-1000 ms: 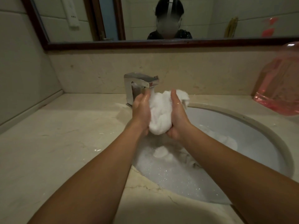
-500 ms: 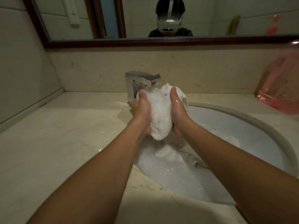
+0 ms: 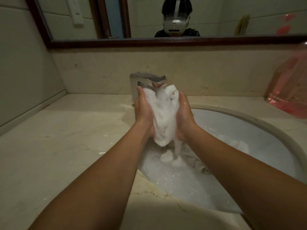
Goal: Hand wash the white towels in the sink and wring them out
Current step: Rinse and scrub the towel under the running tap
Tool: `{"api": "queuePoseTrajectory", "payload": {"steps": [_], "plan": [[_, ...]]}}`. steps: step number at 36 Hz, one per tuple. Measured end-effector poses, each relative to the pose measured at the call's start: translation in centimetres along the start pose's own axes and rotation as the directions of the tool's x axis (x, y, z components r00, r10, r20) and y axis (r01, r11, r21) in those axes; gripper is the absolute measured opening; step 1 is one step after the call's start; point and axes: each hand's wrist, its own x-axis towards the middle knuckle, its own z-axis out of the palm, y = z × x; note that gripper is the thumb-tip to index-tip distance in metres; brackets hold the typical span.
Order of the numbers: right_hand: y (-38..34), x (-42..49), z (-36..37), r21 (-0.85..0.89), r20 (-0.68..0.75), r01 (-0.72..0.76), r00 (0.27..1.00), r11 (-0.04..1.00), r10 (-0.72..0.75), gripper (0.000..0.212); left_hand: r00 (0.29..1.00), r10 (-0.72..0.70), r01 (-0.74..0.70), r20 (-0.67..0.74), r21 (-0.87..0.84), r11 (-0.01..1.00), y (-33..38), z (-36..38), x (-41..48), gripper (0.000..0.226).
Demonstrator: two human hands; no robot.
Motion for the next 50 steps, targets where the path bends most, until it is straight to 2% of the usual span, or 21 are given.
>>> {"api": "queuePoseTrajectory", "payload": {"steps": [4, 6, 7, 9, 11, 13, 16, 17, 19, 21, 23, 26, 29, 30, 32, 34, 36, 38, 42, 47, 50], "plan": [[0.2, 0.3, 0.5, -0.032, -0.123, -0.075, 0.990, 0.997, 0.070, 0.095, 0.997, 0.023, -0.020, 0.073, -0.047, 0.999, 1.2, 0.2, -1.8, 0.124], [0.3, 0.6, 0.8, -0.020, -0.221, -0.125, 0.968, 0.992, 0.118, 0.115, 0.997, 0.062, -0.059, 0.045, -0.061, 0.996, 1.5, 0.4, -2.5, 0.119], [0.2, 0.5, 0.8, -0.024, -0.267, -0.126, 0.957, 0.992, 0.115, 0.116, 0.996, 0.088, -0.087, 0.032, -0.055, 0.995, 1.8, 0.6, -3.5, 0.118], [0.1, 0.0, 0.7, -0.047, -0.250, -0.050, 0.967, 0.998, 0.037, 0.096, 0.991, 0.132, -0.131, 0.006, -0.043, 0.990, 2.2, 0.9, -4.6, 0.119], [0.1, -0.1, 0.5, -0.028, -0.107, 0.028, 0.994, 0.999, -0.031, 0.076, 0.993, 0.119, -0.120, -0.028, -0.035, 0.992, 2.0, 0.9, -4.6, 0.123], [0.4, 0.6, 0.1, -0.040, -0.021, 0.039, 0.999, 0.998, -0.040, 0.080, 0.991, 0.128, -0.129, -0.047, -0.020, 0.991, 1.3, 0.7, -3.6, 0.121], [0.8, 1.3, -0.2, -0.022, -0.008, 0.109, 0.994, 0.994, -0.109, 0.107, 0.994, 0.109, -0.110, 0.010, 0.041, 0.993, 1.5, 1.0, -4.4, 0.118], [0.4, 0.0, 0.1, -0.049, -0.010, 0.157, 0.987, 0.986, -0.158, 0.106, 0.995, 0.100, -0.102, 0.028, 0.060, 0.993, 1.8, 1.2, -5.3, 0.118], [-0.3, -2.0, 0.6, -0.103, -0.003, 0.278, 0.960, 0.955, -0.279, 0.088, 0.994, 0.057, -0.062, 0.094, 0.053, 0.997, 2.1, 1.6, -6.4, 0.123], [-0.4, -2.2, 0.4, -0.115, 0.006, 0.324, 0.945, 0.939, -0.326, 0.073, 0.991, 0.021, -0.027, 0.134, 0.044, 0.999, 1.9, 1.8, -6.7, 0.134], [-0.6, -2.3, 0.3, -0.134, -0.015, 0.309, 0.949, 0.941, -0.314, 0.061, 0.992, 0.032, -0.039, 0.123, 0.049, 0.998, 1.6, 2.2, -6.8, 0.131], [-0.7, -2.4, 0.5, -0.158, -0.056, 0.245, 0.965, 0.956, -0.257, 0.037, 0.986, 0.165, -0.163, 0.007, 0.192, 0.968, 2.6, 3.5, -10.1, 0.103], [-0.2, -2.3, 0.8, -0.173, -0.107, 0.238, 0.960, 0.956, -0.258, 0.035, 0.973, 0.223, -0.200, -0.058, 0.265, 0.943, 2.9, 4.1, -11.7, 0.083], [-0.1, -2.3, 0.9, -0.167, -0.131, 0.229, 0.959, 0.959, -0.252, 0.038, 0.972, 0.222, -0.192, -0.081, 0.274, 0.942, 2.9, 4.1, -12.0, 0.084], [0.2, -2.5, 1.3, -0.136, -0.186, 0.212, 0.954, 0.968, -0.235, 0.044, 0.966, 0.225, -0.184, -0.125, 0.274, 0.944, 2.9, 4.1, -12.4, 0.104], [0.4, -2.4, 1.5, -0.122, -0.226, 0.207, 0.947, 0.971, -0.230, 0.040, 0.954, 0.243, -0.186, -0.175, 0.290, 0.939, 2.7, 4.0, -12.2, 0.122], [0.2, -2.5, 1.6, -0.139, -0.256, 0.212, 0.936, 0.967, -0.242, 0.030, 0.946, 0.257, -0.189, -0.197, 0.306, 0.933, 2.9, 4.0, -12.6, 0.115], [-0.2, -2.5, 1.5, -0.184, -0.275, 0.241, 0.918, 0.953, -0.285, 0.028, 0.940, 0.272, -0.199, -0.206, 0.318, 0.927, 3.3, 4.1, -12.8, 0.092], [-0.7, -2.3, 1.4, -0.244, -0.277, 0.253, 0.907, 0.936, -0.317, 0.037, 0.929, 0.268, -0.169, -0.254, 0.352, 0.921, 3.8, 4.0, -12.4, 0.071], [-0.5, -1.6, 0.7, -0.144, -0.217, 0.213, 0.946, 0.967, -0.240, 0.033, 0.951, 0.212, -0.126, -0.225, 0.345, 0.930, 4.0, 3.5, -12.7, 0.073], [-1.0, -1.2, -0.2, 0.023, -0.243, 0.139, 0.961, 0.990, -0.129, 0.031, 0.973, 0.185, -0.147, -0.137, 0.254, 0.956, 4.0, 3.6, -12.9, 0.081]]}}
